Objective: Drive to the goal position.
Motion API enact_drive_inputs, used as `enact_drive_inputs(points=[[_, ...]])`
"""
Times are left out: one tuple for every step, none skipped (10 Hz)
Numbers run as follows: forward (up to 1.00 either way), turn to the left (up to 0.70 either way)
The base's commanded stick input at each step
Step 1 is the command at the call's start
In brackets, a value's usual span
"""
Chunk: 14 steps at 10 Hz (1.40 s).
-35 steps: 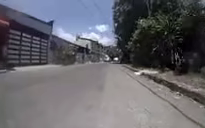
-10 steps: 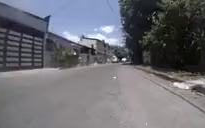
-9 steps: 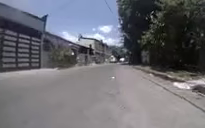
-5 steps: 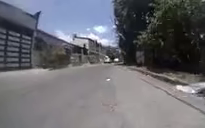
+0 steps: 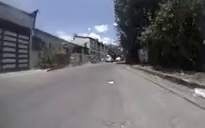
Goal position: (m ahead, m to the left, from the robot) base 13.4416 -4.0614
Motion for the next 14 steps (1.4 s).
enact_drive_inputs(points=[[0.85,0.00],[0.85,-0.09],[0.85,-0.25],[0.85,-0.30],[0.85,-0.33],[0.85,-0.34],[0.85,-0.34],[0.85,-0.34],[0.85,-0.34],[0.85,-0.20],[0.85,0.00],[0.85,0.00],[0.85,0.00],[0.85,0.00]])
